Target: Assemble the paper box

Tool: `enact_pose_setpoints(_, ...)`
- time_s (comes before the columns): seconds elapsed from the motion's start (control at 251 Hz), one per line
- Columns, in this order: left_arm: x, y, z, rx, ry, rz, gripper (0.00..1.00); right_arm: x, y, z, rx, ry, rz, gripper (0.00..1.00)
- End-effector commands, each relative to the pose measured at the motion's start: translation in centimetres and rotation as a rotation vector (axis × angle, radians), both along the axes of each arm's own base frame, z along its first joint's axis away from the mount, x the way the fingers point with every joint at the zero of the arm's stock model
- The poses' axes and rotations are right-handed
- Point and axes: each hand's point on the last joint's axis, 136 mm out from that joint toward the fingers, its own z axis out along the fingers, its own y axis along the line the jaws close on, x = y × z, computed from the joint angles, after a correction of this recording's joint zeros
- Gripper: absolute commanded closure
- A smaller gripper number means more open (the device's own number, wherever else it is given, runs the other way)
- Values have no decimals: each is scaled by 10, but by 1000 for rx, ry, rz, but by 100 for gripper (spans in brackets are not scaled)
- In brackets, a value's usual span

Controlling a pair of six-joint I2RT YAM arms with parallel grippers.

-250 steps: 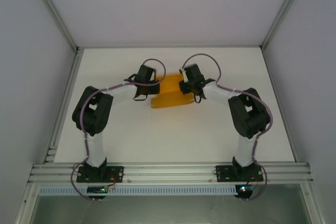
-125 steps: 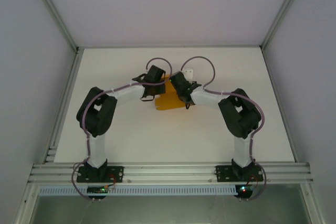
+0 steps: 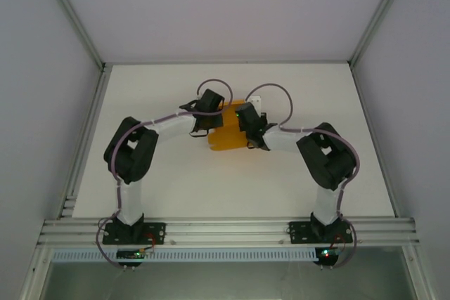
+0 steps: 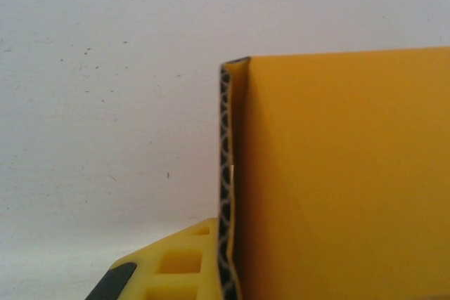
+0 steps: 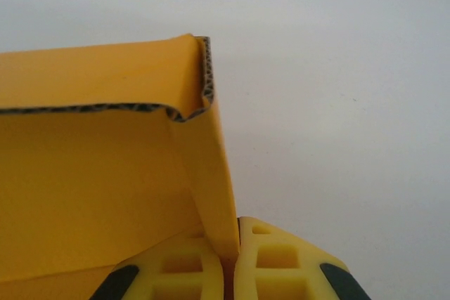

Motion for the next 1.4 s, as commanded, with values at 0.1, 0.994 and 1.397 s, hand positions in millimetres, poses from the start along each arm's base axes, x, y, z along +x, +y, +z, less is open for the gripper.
enact_pose_setpoints(0.1,-10,-5,28,-24,-48,-126,100,11,-11,36,-21,-73,161,89)
enact_pose_setpoints(0.994,-12,-7,26,39,-39,-162,100,-33,11,111,228,-97,467,1)
enact_pose_setpoints(1.397,-11,4,33,7,-47,-172,100,-63,-79,119,297,-20,217,2)
